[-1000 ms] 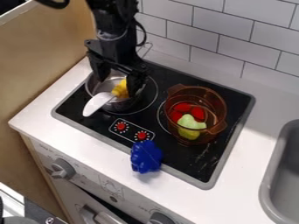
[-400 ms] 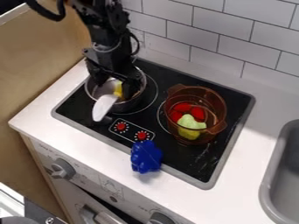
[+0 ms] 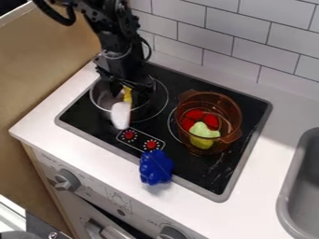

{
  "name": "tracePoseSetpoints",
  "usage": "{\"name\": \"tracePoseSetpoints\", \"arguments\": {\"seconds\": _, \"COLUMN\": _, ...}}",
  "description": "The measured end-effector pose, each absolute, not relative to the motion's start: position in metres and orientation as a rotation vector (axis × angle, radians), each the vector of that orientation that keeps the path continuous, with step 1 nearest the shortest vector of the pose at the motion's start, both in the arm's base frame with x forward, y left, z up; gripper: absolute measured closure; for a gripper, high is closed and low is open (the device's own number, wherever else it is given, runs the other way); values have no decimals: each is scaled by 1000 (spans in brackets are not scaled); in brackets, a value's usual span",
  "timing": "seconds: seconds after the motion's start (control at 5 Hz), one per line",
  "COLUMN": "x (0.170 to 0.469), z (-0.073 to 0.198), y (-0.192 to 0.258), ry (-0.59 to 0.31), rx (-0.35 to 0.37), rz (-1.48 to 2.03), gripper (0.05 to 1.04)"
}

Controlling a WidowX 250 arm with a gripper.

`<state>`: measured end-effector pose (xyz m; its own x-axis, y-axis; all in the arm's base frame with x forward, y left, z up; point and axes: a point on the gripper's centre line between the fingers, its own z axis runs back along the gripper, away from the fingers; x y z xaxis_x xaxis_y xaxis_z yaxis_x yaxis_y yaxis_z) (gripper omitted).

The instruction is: Enlever un couteau vers le coté gauche d' une marmite

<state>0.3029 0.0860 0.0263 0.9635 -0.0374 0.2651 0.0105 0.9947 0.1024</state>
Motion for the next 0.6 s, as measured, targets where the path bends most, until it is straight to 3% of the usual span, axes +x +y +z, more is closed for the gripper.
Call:
{"name": "tracePoseSetpoints", "arguments": {"seconds": 0.2, "x": 299, "z": 29, "y": 83, "ry": -213, "rx": 76, "rz": -18, "gripper": 669}}
{"name": "tracePoseSetpoints", "arguments": {"seconds": 0.4, "x": 295, "z": 39, "y": 80, "ry": -180, "rx": 59, "rz": -7, "gripper": 777}}
{"name": "tracePoseSetpoints", "arguments": {"seconds": 0.6, "x": 295, "z": 55, "y": 75, "ry": -160, "rx": 63, "rz": 3, "gripper": 778}}
